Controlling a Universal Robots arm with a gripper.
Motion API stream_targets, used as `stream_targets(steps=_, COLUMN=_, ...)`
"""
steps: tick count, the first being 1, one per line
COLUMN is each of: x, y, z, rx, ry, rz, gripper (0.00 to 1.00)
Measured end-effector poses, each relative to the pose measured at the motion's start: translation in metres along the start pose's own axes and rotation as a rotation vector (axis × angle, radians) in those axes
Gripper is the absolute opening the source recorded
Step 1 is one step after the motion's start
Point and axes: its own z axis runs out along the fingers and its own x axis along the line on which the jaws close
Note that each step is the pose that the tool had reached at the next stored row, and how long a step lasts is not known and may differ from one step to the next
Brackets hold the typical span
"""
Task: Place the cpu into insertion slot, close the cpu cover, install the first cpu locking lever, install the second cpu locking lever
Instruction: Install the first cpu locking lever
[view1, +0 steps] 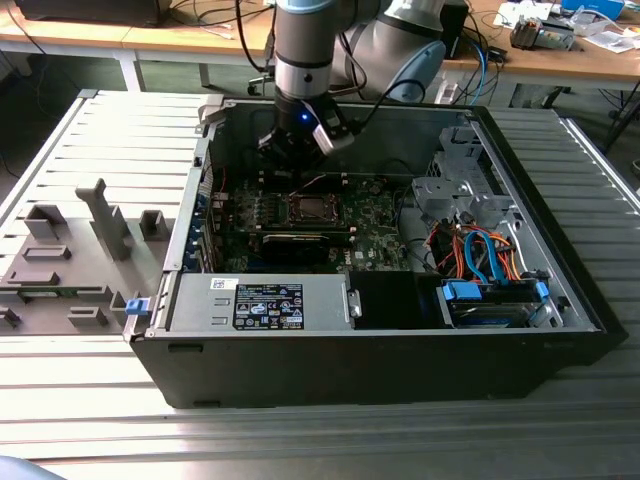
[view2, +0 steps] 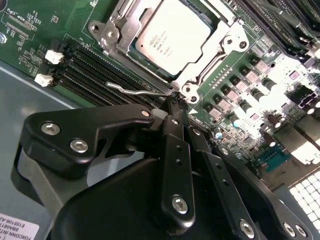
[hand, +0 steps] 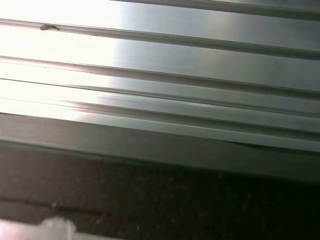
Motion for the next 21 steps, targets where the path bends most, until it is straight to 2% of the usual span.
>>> stream_targets(steps=9, x=-0.0066, y=-0.0006, z=0.0036, rx=0.0000, ry=0.0000, rz=0.000, gripper=0.11)
stream_targets(steps=21, x=-0.0120, y=-0.0010, z=0.0075, rx=0.0000, ry=0.0000, rz=0.000, gripper=0.11)
